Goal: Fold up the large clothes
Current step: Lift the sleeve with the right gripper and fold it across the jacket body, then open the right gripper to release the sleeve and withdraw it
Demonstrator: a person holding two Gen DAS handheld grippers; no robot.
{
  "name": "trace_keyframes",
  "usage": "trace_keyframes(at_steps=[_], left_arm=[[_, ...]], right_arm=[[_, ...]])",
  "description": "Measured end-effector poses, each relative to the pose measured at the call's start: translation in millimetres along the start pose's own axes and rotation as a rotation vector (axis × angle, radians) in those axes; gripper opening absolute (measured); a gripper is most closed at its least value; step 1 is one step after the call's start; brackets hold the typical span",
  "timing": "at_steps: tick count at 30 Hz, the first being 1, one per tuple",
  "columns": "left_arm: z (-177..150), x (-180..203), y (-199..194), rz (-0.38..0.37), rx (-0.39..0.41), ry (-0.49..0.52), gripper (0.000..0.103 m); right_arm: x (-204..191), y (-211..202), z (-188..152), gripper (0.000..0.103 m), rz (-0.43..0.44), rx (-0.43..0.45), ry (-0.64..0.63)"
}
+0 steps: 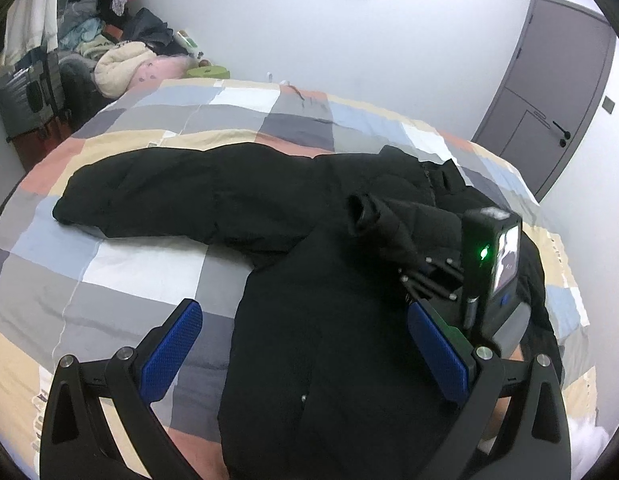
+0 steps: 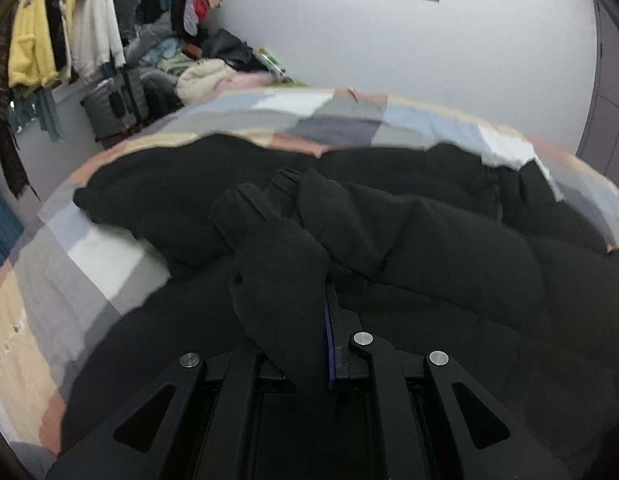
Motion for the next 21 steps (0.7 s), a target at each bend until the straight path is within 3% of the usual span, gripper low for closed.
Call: trace_keyframes(at_steps=[7, 9, 13, 21], left_arm=[[4.3, -4.5, 19.2, 0.017, -0.036, -0.021, 0.103], [5.3, -3.4, 19.9, 0.022, -0.041, -0.025, 0.103], [8.1, 2.3, 10.6, 0.025, -0.035, -0.028, 0.103], [7.6, 22.2, -37.5, 0.030, 0.011, -0.005, 0.103]], right_arm=[[1.4, 10.1, -9.4, 0.011, 0.029, -0.005, 0.031], [1.3, 4.3, -7.3, 0.018, 0.041, 0.002, 0.035], [-0.3, -11.2, -6.2, 0.049, 0.075, 0.017, 0.054], [9.3, -74.0, -0.1, 0.050, 0.107, 0.067, 0.113]])
Point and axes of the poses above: each gripper's, at about its wrist camera, not at the fingertips, and y roughly the way its jaws point, x to its right, z to its top, the point moved 3 cm from there along y, roughly the way its jaws point, and after that the axes turned 13 degrees about -y, right-handed, at the moved point
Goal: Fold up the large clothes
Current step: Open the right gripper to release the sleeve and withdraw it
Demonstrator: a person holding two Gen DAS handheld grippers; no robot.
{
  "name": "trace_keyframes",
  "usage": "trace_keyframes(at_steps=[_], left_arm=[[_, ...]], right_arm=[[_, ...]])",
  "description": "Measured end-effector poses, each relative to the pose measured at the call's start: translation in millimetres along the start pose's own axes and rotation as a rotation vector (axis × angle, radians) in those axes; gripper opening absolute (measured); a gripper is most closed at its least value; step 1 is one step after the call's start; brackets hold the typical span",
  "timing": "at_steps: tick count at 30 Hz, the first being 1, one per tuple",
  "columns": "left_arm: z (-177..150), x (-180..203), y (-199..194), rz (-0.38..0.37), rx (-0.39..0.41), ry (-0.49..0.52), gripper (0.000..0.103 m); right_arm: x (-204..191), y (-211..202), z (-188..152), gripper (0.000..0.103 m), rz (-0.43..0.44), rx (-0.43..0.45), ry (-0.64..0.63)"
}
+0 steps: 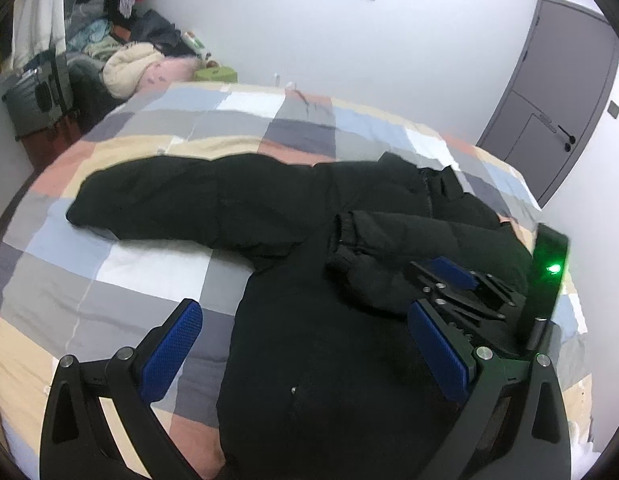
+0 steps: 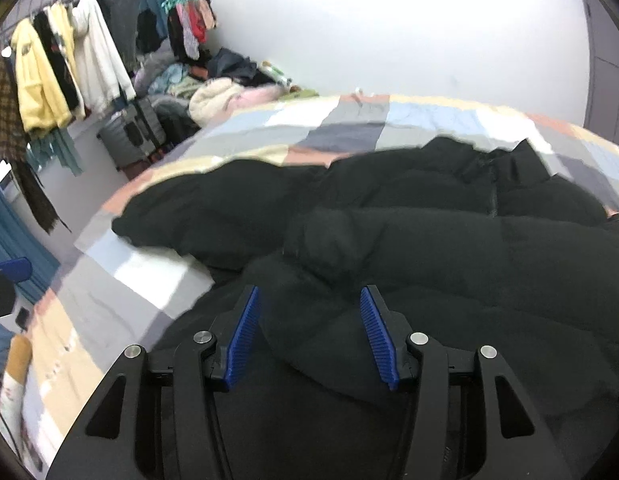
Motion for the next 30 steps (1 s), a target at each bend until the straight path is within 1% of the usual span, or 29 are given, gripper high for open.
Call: trace_keyframes(at_steps=[2, 7, 13, 21, 24, 30], left_arm=[[-1.6, 6.1, -14.6, -0.002, 0.013, 0.010, 0.103], [-7.1, 22.9, -52.8, -0.018, 0.054, 0.040, 0.103], [-17.4, 39.8, -103.3, -0.046, 0.114, 0.061, 0.103], [-46.4, 54.5, -159.3, -0.089, 0.160, 0.103, 0.103], [-59.7, 57.7, -174.4, -0.100, 0.162, 0.112, 0.103], [-86.9, 58.8, -201.0, -0.117, 0.169, 0.130, 0.103]], right_arm=[[0.5, -19.4, 4.7, 0.050, -0.005, 0.022, 0.009], [-0.9, -84.6, 16.9, 0.050, -0.037, 0.093, 0.018], [-8.7, -157.5, 21.7, 0.050, -0.085, 0.168, 0.024], [-24.8, -244.5, 3.5, 0.052, -0.176, 0.248, 0.054], [-25.0, -270.3, -6.3, 0.053, -0.190, 0.273, 0.090], [-35.3, -314.4, -30.7, 0.058, -0.228, 0.296, 0.134]])
Point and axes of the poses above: each gripper's, at about its wrist camera, not at the fingertips, and y roughly the way its jaws point, x to its right, z to its top, the point moved 3 cm from there along y, roughly the way its jaws point, and after that the axes turned 13 degrees about -y, right-handed, at the moved point
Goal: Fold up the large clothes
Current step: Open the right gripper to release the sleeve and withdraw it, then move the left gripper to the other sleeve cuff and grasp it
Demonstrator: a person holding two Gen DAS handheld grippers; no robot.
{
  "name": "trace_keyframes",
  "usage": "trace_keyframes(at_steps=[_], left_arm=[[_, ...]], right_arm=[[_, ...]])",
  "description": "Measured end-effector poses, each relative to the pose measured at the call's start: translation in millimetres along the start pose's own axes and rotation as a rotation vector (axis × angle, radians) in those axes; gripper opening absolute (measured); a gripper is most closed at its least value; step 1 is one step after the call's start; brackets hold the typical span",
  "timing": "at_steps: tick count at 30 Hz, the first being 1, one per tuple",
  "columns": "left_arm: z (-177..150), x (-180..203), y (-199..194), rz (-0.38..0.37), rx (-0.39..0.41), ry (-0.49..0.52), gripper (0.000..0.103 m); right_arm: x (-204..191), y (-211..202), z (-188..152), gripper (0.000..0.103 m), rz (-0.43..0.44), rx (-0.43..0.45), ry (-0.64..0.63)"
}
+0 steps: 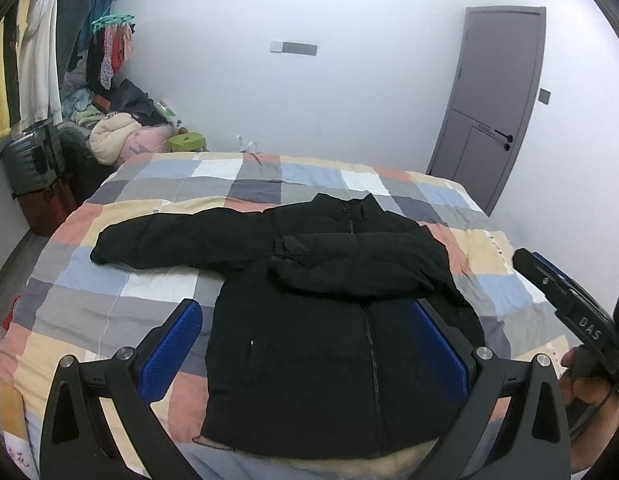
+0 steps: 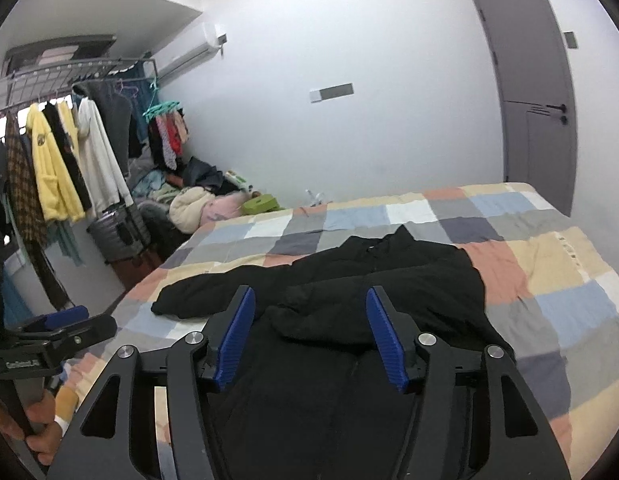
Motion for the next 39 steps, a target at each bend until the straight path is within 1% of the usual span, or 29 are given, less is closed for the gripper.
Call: trace_keyframes(at_steps=[2, 9, 12, 13, 18, 20, 22, 25, 30, 32, 36, 38, 39], left_arm=[[-7.6, 1.3, -9.4, -0.006, 0.004, 0.003, 0.103], [-38.0, 3.4, -41.3, -0.023, 0.008, 0.011, 0.103], [-51.3, 2.9, -49.6, -0.026, 0.003, 0.016, 0.103], [-54.3, 2.9, -50.6, -0.028, 0.000, 0.015, 0.103], [-69.4, 3.1, -66.2, -0.039, 0.003, 0.026, 0.103], [-73.9, 2.7, -72.2, -0.041, 0.012, 0.036, 0.103], [-77.5, 1.2, -76.4, -0.044, 0.019, 0.041, 0.103], [-82.1, -2.8, -79.3, -0.052, 0.027, 0.034, 0.103], [-89.1, -10.2, -72.9, -0.056, 0.022, 0.041, 0.103], [-90.1, -13.7, -67.2, -0.064, 0.021, 0.045, 0.103], [-91.6, -26.4, -51.9, -0.075, 0.017, 0.044, 0.103], [-90.0, -35.5, -40.7, -0.086, 0.014, 0.037, 0.103], [-88.1, -40.4, -34.8, -0.089, 0.010, 0.034, 0.103]], right_arm=[[-2.0, -15.9, -5.7, 0.062, -0.015, 0.006, 0.003], [-17.3, -58.7, -30.8, 0.063, -0.048, 0.022, -0.009], [-22.2, -76.7, -43.3, 0.067, -0.070, 0.030, -0.016], [-22.9, -79.9, -47.1, 0.069, -0.077, 0.029, -0.018], [-29.8, -97.8, -64.1, 0.071, -0.089, 0.026, -0.016], [-30.6, -104.3, -68.7, 0.076, -0.100, 0.032, -0.015], [-31.9, -109.3, -74.4, 0.077, -0.110, 0.038, -0.013], [-35.4, -111.0, -84.5, 0.078, -0.120, 0.035, -0.023], [-39.5, -106.4, -100.5, 0.079, -0.125, 0.030, -0.031], [-40.7, -103.3, -106.2, 0.089, -0.133, 0.028, -0.028], [-40.3, -90.5, -115.3, 0.094, -0.156, 0.038, -0.042], [-39.6, -85.5, -119.7, 0.103, -0.162, 0.041, -0.040], [-38.2, -81.9, -121.5, 0.103, -0.166, 0.046, -0.036]])
Point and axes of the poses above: each gripper's, at about its wrist camera, not at the fingertips, and y roughly the way its jaws point, x to its right, z to its top, the point moved 3 cm from there along y, roughly the way its jaws point, and after that the axes turned 13 degrees about -y, right-handed, at the moved point
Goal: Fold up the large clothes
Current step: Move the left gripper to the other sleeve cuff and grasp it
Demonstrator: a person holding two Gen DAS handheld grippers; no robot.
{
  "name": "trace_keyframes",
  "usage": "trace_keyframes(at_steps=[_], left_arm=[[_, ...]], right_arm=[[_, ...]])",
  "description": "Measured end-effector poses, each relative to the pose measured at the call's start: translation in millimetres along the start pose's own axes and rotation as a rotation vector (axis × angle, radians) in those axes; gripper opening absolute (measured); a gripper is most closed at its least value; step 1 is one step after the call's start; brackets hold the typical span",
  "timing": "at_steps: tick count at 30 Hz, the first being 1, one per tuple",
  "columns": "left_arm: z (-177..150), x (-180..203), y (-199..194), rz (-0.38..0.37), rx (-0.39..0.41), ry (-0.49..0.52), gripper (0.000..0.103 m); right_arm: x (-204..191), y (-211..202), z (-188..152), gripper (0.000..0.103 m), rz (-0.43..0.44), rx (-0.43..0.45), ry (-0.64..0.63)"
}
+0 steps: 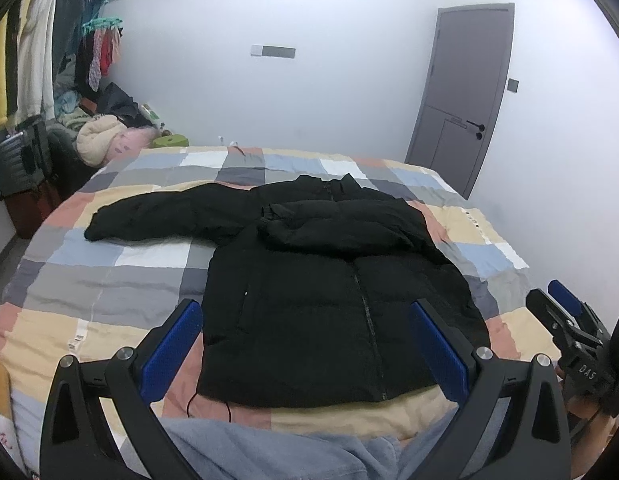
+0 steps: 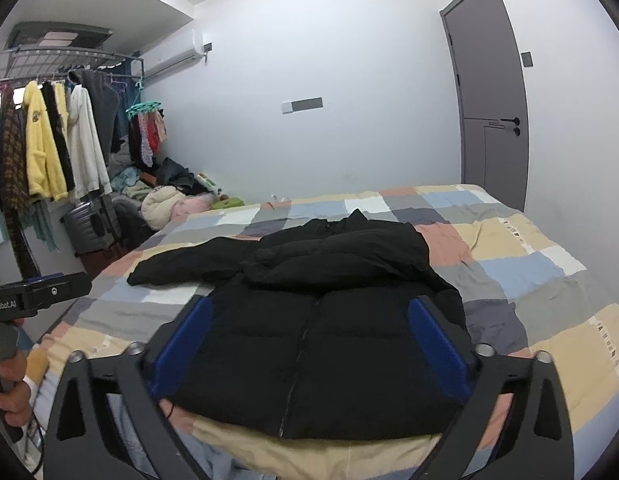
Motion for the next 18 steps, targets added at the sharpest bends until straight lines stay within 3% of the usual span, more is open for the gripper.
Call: trace_keyframes(at_steps=[9, 18], left_arm=[[46.5, -79.9, 43.5, -0.018, 0.020, -0.080, 0.103], [127.6, -227.8, 146.2, -0.023, -0.010, -0.301, 0.103]], right_arm=[[11.8, 25.6, -9.8, 0.103, -0.034, -0.024, 0.045], [23.9, 50.3, -9.0, 0.103, -0.062, -0.069, 0.075]])
Point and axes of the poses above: each gripper's, at about its wrist camera, not at the fingertips, and y roughly the way its jaws point, x to its right, z to its top, the point moved 3 cm from there along y, roughly the way its jaws point, and after that the axes turned 13 degrees about -y, right-handed, at the moved point
